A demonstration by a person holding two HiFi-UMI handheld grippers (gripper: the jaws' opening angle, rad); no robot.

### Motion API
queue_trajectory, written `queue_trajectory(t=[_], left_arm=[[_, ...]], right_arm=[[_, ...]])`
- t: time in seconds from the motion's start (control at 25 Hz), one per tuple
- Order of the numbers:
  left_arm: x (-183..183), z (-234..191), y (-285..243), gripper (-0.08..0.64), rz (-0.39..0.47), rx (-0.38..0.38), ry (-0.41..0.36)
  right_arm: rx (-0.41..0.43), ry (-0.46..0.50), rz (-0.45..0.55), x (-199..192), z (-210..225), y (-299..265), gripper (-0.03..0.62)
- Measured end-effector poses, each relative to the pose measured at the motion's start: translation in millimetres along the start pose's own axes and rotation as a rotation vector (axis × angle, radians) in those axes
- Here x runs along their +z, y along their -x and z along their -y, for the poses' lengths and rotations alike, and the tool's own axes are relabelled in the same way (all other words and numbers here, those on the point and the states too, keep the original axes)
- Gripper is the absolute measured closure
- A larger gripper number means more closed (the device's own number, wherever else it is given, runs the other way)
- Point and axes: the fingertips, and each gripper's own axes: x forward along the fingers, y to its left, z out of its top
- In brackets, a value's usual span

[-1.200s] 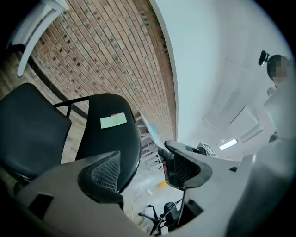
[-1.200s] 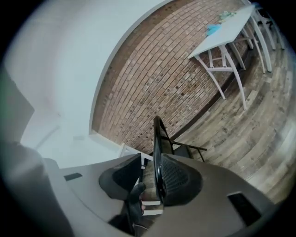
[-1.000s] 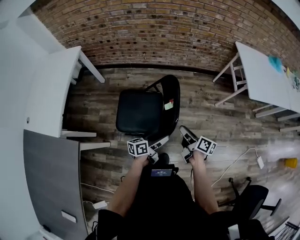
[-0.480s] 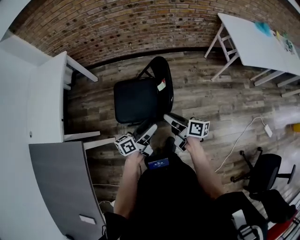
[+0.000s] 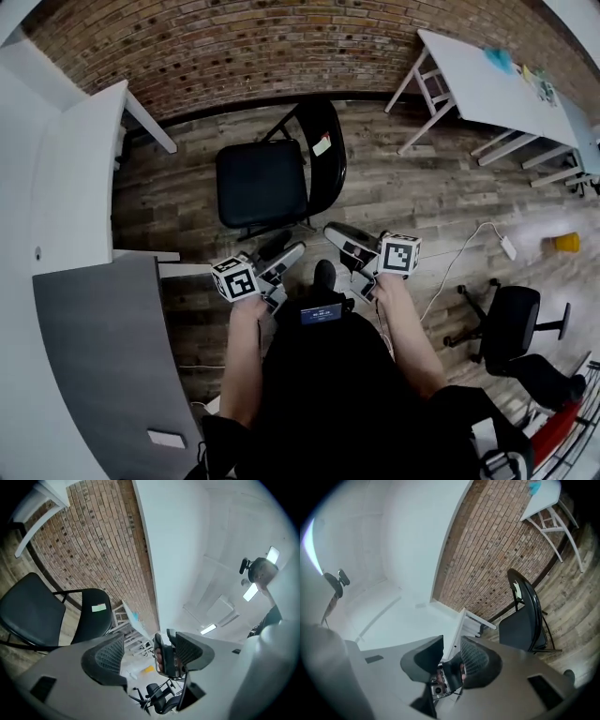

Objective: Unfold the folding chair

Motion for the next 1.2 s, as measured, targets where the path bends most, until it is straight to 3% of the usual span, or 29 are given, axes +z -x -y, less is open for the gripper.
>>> queue_trajectory(t=[0.44, 0.72, 0.92, 1.2], left_arm=[[-13.4, 38.4, 42.7, 0.221, 0.05, -0.064, -0.006], [-39.2, 76.2, 22.9, 0.222, 0.062, -0.013, -0.025], [-82.6, 117.1, -8.5, 0.222, 0.028, 0.017, -0.052], [-103.1, 111.1, -11.1, 0.222, 0.023, 0.067, -0.07]], right_arm=[[-0.013, 0.062, -0.044, -43.7, -43.5, 16.5, 0.472], [0.068, 0.118, -0.053, -38.4, -70.9, 66.9, 0.474], [0.103, 0.076, -0.045, -47.1, -67.3, 132.3, 0.474], [0.144, 0.054, -0.067, -56.5, -47.9, 141.0, 0.475]])
